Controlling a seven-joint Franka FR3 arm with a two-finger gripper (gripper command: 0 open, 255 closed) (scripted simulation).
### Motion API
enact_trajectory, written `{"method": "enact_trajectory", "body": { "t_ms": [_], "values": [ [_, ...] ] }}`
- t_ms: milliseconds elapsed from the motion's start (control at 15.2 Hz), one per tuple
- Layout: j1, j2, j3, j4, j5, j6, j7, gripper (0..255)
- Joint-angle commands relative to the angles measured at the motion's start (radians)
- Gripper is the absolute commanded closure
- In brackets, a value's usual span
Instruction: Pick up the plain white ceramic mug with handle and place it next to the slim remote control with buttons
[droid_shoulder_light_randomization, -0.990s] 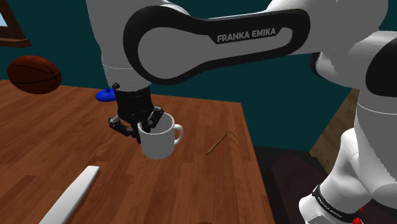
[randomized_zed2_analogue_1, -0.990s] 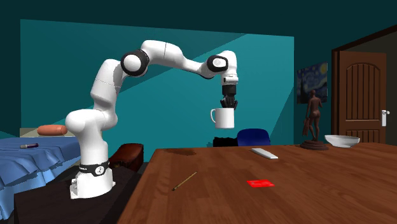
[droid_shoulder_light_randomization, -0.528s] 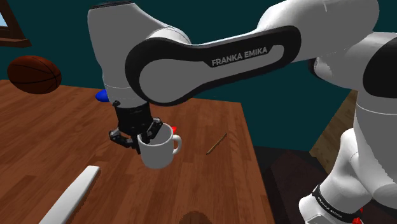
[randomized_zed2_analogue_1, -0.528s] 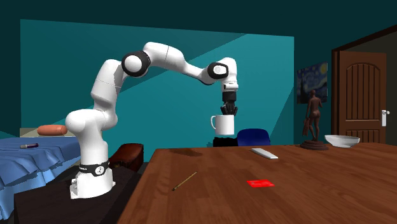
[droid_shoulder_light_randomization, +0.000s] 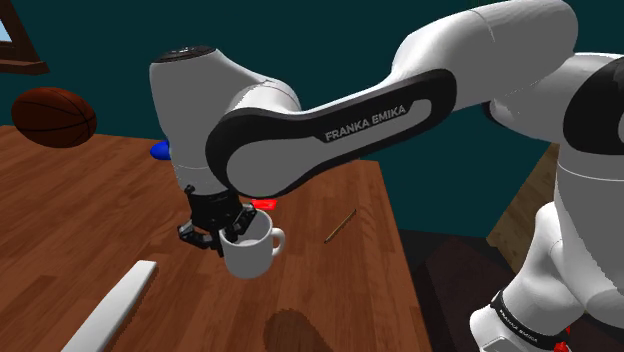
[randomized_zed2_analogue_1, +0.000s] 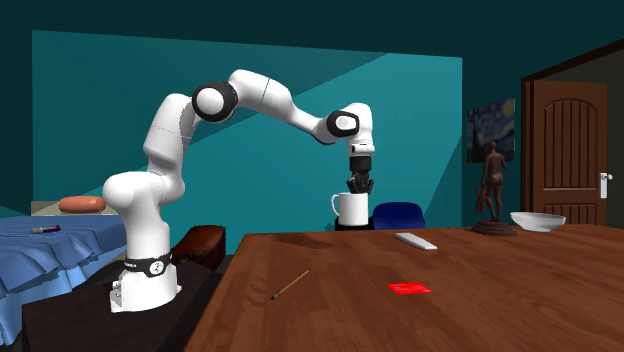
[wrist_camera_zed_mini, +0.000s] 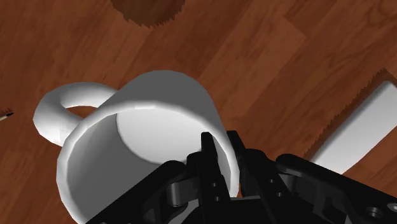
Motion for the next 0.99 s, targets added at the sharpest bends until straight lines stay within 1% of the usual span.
{"method": "enact_trajectory", "body": {
  "t_ms": [0,924],
  "values": [
    [-0.002,0.004,-0.002,-0.020,-0.003,0.024,0.002,255],
    [0.002,0.063,-0.017,-0.123,-0.035,0.181,0.027,255]
  ]
}}
